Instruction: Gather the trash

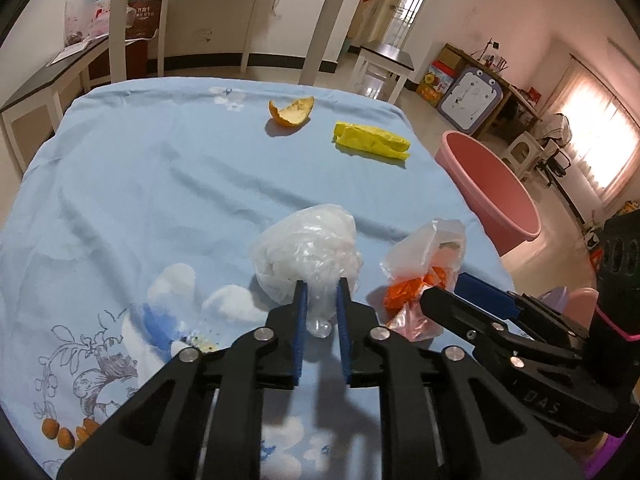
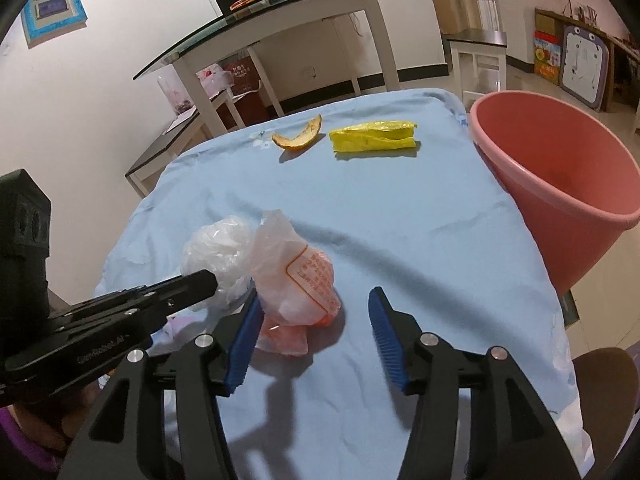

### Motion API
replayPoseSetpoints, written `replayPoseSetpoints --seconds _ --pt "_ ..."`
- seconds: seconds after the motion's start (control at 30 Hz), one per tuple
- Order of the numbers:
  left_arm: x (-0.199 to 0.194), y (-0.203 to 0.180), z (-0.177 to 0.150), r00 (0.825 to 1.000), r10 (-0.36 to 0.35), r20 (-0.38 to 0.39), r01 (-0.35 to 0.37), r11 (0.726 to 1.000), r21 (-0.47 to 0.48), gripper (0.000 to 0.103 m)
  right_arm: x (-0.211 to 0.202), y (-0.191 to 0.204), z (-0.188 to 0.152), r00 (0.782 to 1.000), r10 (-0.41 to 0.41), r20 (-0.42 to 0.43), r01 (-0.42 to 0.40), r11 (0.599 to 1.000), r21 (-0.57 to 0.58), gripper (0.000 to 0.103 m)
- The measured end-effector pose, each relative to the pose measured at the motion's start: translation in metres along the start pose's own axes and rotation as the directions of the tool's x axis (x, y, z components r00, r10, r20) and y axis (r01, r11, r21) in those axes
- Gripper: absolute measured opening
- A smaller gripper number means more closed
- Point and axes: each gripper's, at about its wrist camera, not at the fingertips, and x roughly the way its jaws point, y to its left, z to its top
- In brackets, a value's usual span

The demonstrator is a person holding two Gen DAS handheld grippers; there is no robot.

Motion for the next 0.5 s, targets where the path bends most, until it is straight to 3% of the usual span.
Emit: replayPoseSetpoints --seconds 0.5 --pt "0.0098 -0.0035 0.0015 1.0 0.0 -0.005 0.0 1.0 0.028 0.018 -0.0039 -0.0043 0.0001 0.999 0.051 0.02 -0.051 0.999 0.003 0.055"
